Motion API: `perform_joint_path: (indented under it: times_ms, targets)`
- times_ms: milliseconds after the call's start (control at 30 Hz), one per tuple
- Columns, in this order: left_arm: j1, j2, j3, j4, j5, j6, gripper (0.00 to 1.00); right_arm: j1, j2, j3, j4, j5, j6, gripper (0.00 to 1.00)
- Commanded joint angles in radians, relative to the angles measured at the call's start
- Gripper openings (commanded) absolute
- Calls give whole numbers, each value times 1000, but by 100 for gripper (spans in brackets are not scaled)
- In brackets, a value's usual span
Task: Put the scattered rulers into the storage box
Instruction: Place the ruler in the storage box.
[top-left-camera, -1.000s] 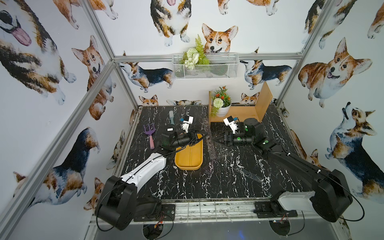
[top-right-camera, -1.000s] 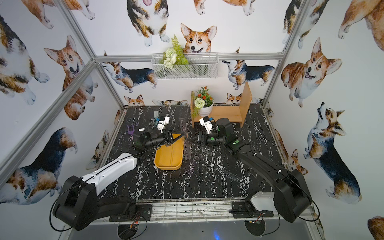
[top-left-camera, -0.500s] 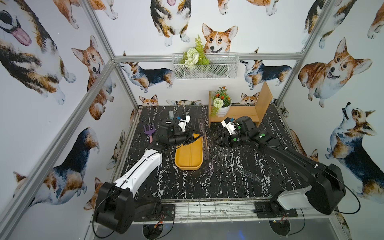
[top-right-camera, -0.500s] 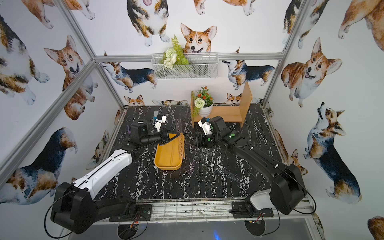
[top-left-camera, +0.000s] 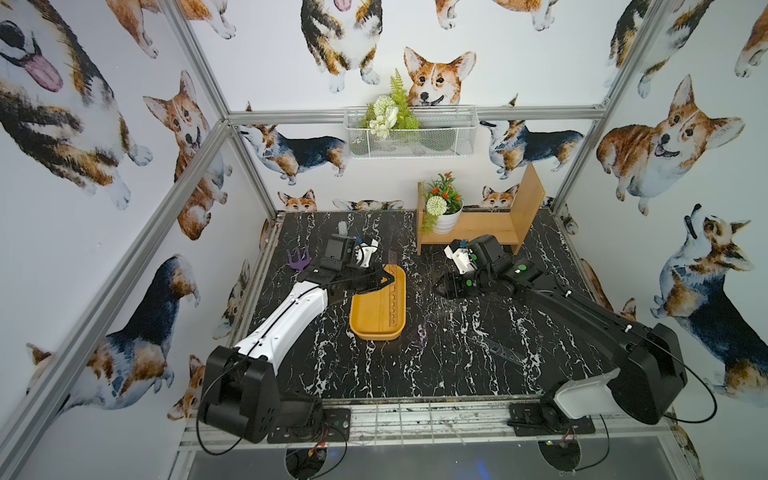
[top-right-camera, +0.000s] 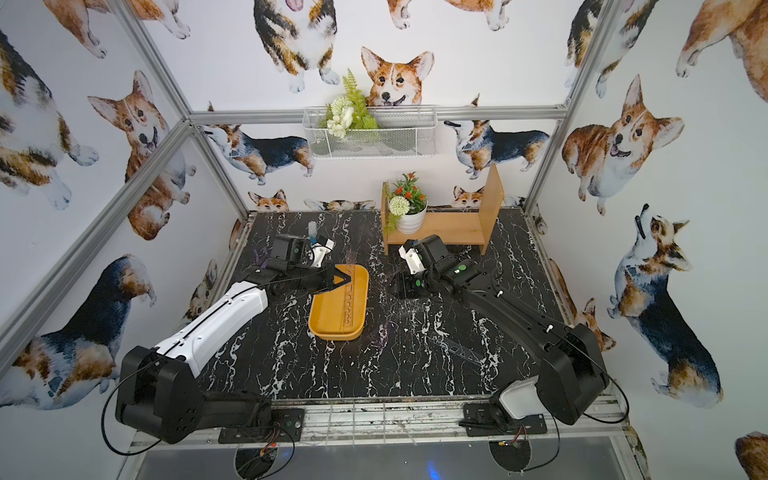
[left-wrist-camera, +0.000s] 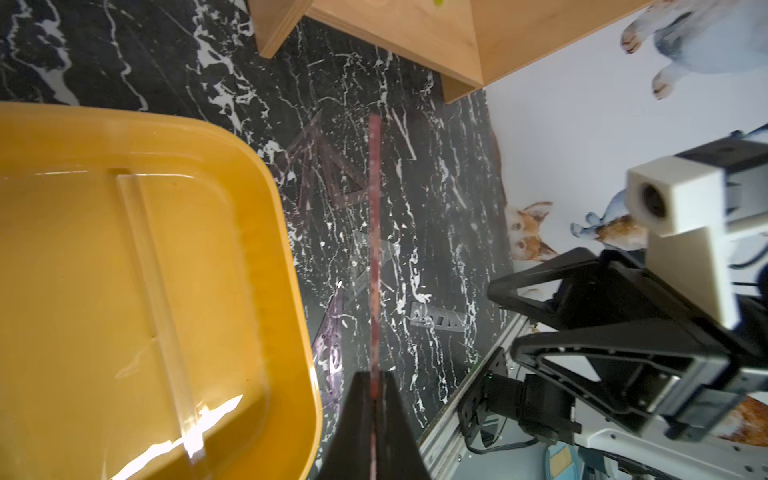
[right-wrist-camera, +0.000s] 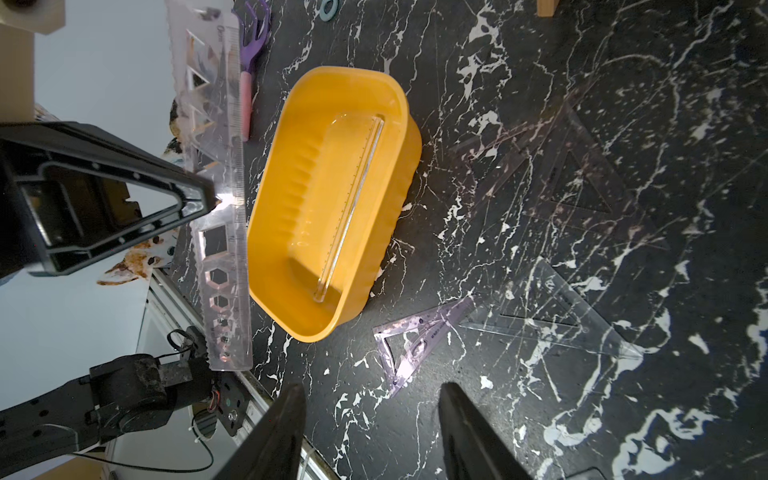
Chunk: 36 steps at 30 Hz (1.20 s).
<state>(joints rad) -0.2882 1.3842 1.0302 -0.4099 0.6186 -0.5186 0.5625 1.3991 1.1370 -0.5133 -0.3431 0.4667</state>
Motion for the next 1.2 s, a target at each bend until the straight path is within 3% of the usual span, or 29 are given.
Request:
perform_joint_path:
  times_ms: [0, 767, 1167]
  targets:
    - [1, 24, -2, -44, -59, 49, 0, 1, -5, -11, -19, 16, -16, 57]
    - [-1, 260, -25, 63, -123, 48, 0, 3, -9, -58, 14, 18, -5, 55]
    - [0, 334, 30, 86, -130, 33, 0, 3, -18, -80, 27, 12, 3, 54]
